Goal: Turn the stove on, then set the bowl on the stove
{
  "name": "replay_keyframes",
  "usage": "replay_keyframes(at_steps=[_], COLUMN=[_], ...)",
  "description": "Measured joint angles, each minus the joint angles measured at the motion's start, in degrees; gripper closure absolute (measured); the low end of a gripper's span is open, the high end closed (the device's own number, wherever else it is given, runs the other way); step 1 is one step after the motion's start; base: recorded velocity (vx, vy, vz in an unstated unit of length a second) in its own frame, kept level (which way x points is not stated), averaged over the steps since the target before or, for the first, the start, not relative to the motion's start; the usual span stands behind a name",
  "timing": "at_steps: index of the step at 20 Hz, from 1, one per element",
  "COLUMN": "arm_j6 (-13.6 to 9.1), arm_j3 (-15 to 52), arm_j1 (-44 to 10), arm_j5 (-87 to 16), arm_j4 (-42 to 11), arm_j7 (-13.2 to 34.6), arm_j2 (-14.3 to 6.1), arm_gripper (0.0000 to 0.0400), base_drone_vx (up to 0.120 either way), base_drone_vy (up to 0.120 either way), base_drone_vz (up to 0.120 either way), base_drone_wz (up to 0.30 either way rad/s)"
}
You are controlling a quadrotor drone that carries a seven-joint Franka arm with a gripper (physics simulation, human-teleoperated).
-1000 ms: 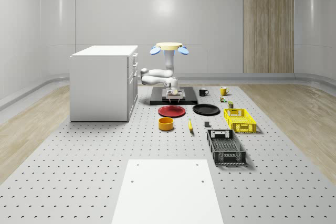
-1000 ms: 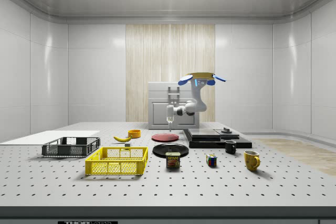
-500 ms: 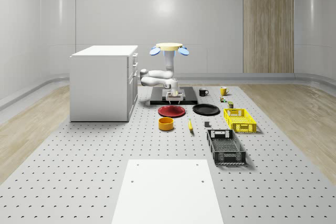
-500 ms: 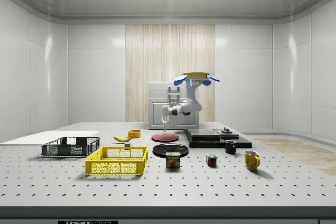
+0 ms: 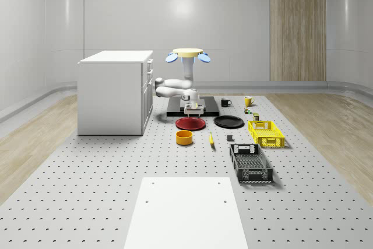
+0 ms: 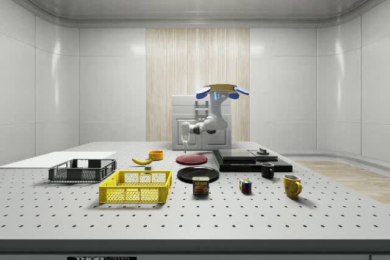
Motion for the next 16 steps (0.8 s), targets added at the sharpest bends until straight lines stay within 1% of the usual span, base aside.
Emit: replay_keyframes(at_steps=[16], arm_j6=[0.5], arm_j3=[0.1], arm_j1=[-0.1], arm_j5=[0.2], arm_j4=[0.0], arm_j7=[0.1], arm_j2=[-0.6], arm_gripper=[0.0000], base_drone_vx=[0.120], base_drone_vy=[0.000], base_drone_vz=[0.000], base_drone_wz=[0.000])
